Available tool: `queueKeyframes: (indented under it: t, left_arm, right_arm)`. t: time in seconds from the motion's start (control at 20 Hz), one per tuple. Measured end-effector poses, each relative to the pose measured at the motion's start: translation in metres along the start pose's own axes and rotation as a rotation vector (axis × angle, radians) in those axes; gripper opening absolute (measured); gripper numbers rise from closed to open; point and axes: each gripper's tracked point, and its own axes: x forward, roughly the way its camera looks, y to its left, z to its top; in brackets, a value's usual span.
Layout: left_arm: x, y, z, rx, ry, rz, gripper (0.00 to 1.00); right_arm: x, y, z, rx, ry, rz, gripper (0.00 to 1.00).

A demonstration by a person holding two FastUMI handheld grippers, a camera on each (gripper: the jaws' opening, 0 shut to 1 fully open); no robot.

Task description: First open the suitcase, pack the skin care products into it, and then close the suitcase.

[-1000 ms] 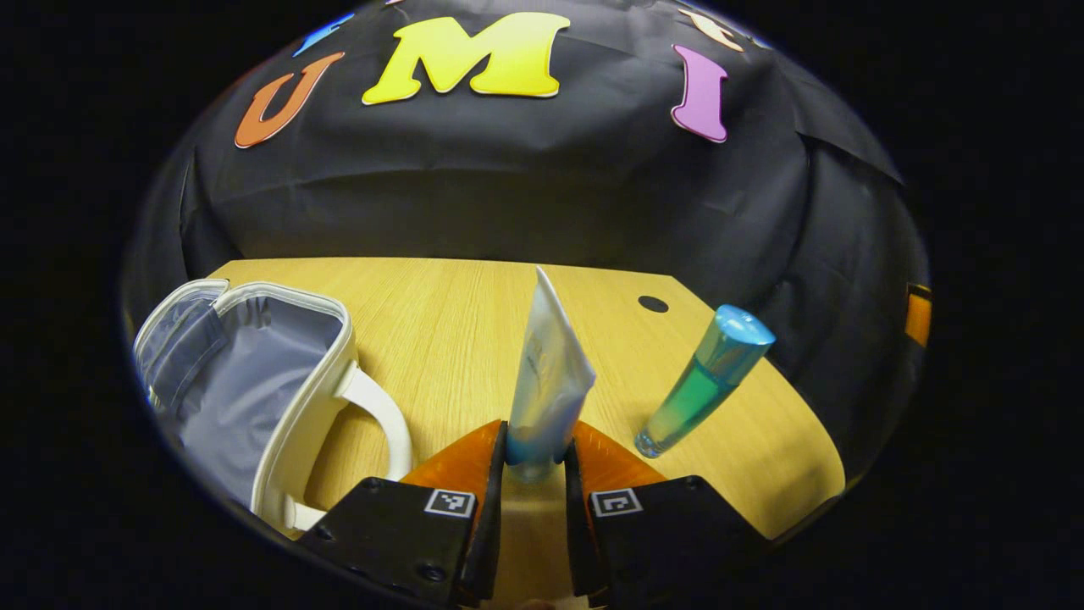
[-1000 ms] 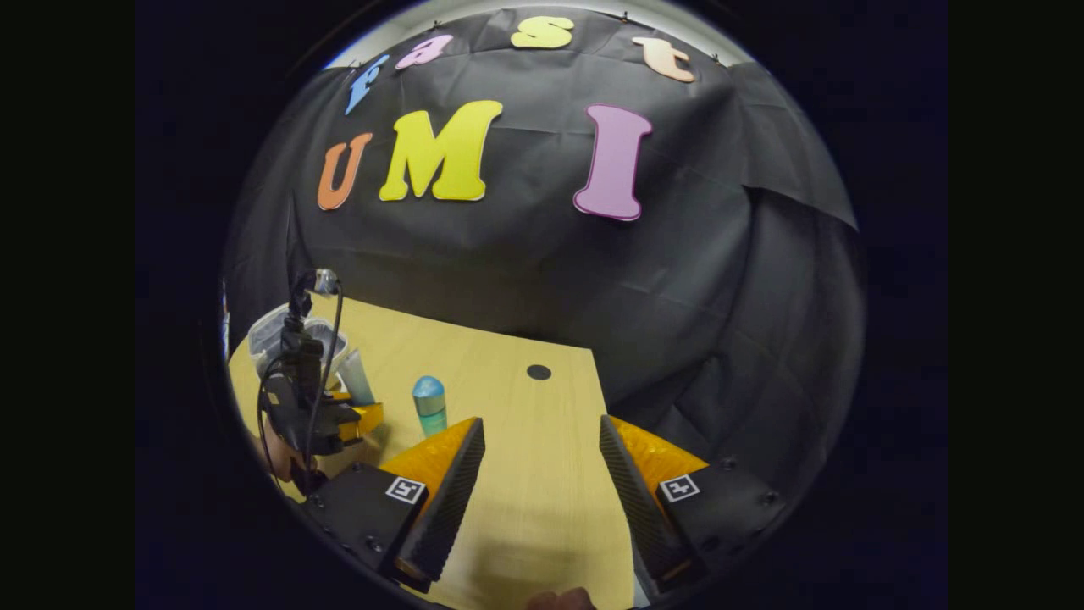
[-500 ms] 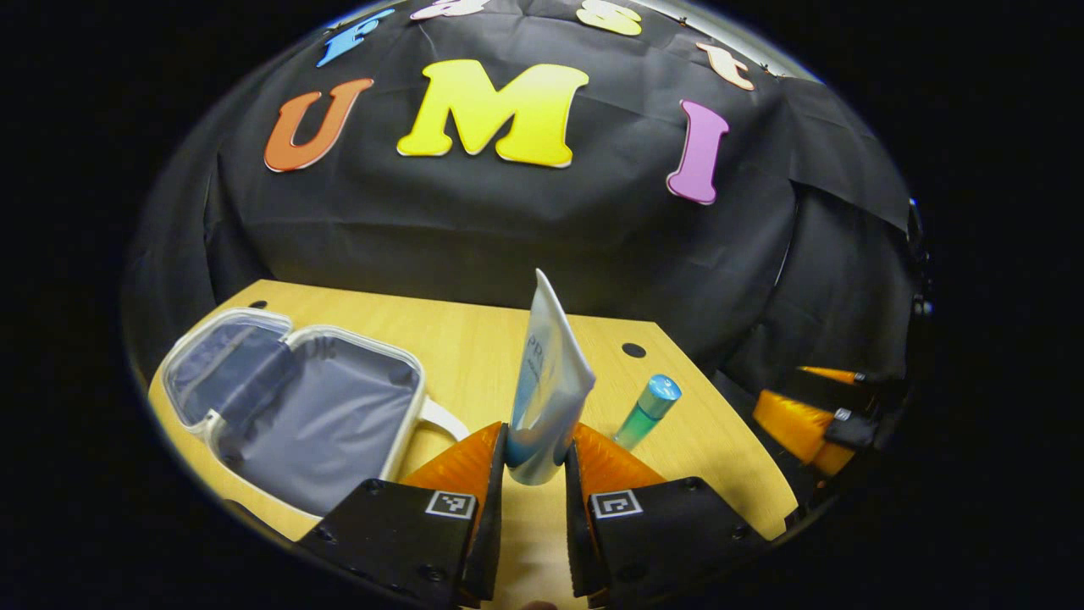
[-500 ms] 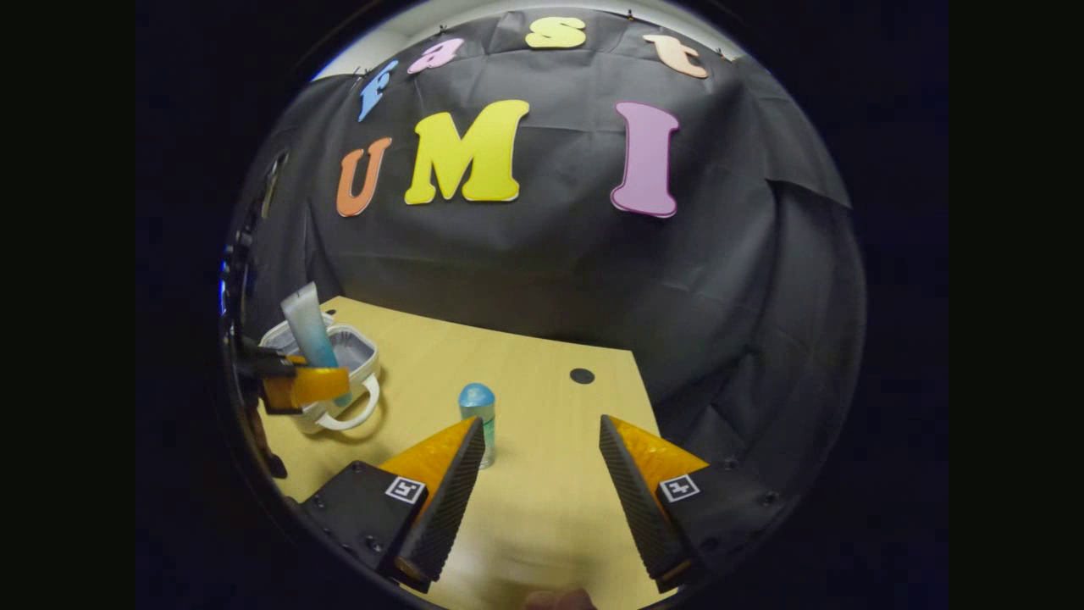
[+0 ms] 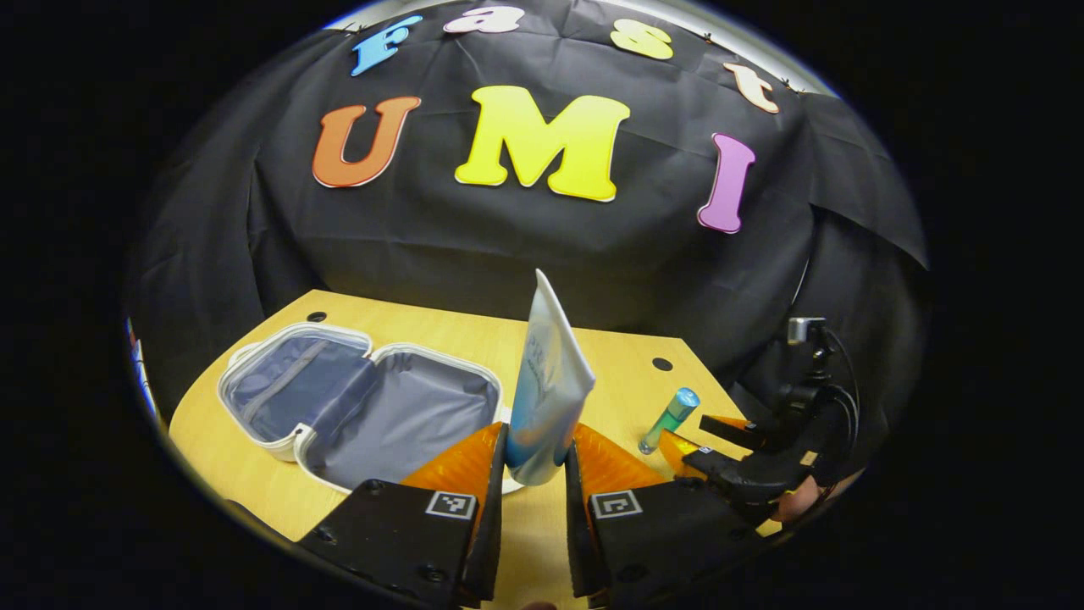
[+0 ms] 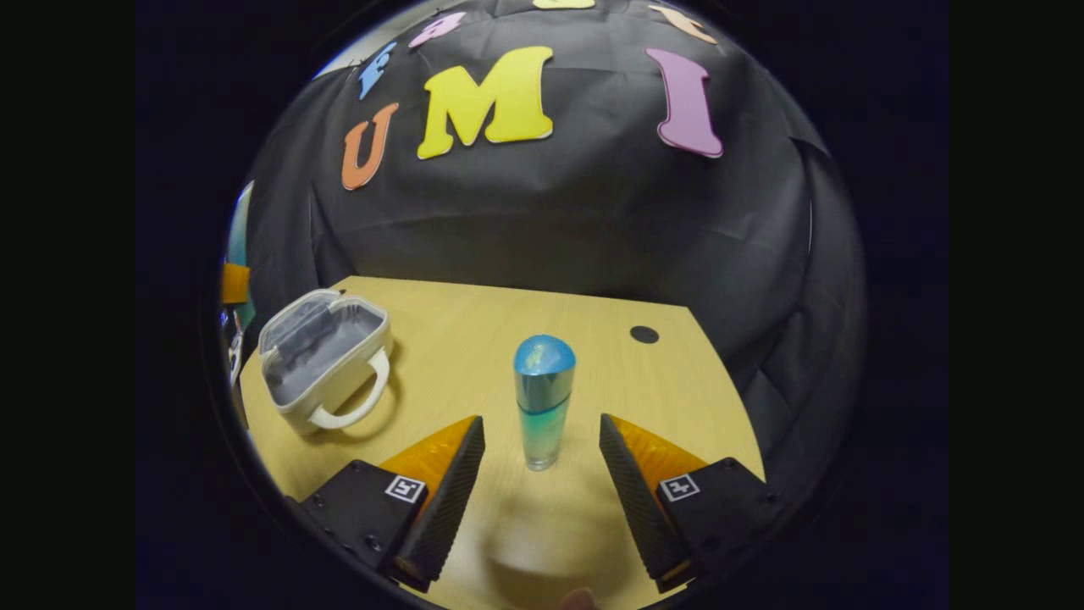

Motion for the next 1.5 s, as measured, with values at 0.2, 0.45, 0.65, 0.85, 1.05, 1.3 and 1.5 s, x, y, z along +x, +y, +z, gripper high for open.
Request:
queueKeyframes:
  t: [0.2, 0.45, 0.65, 0.85, 1.05, 1.3, 1.5]
  left_arm:
    - [-0.017, 0.032, -0.004, -0.003, 0.008, 0.061, 0.35]
    - [-0.025, 0.054, -0.009, -0.013, 0.037, 0.086, 0.35]
    - [-0.023, 0.083, -0.011, -0.012, 0.045, 0.092, 0.42]
    - [-0.011, 0.112, -0.016, -0.026, 0.059, 0.08, 0.43]
    - [0.02, 0.145, -0.031, 0.035, 0.113, 0.082, 0.35]
    - [0.068, 0.176, -0.057, 0.043, 0.224, 0.073, 0.35]
    - [0.103, 0.19, -0.097, 0.06, 0.355, 0.131, 0.35]
  right_arm:
    - [0.032, -0.001, -0.008, 0.056, 0.04, -0.024, 0.69]
    - [0.044, -0.004, -0.01, 0.107, 0.069, -0.059, 0.45]
    - [0.037, -0.007, -0.011, 0.074, 0.093, -0.098, 0.39]
    - [-0.004, -0.002, 0.013, 0.063, 0.062, -0.09, 0.36]
    - [-0.056, 0.023, 0.042, 0.055, 0.048, -0.032, 0.36]
    - [-0.117, 0.042, 0.07, 0.059, 0.025, -0.005, 0.36]
    - [-0.161, 0.046, 0.072, 0.075, 0.027, -0.035, 0.36]
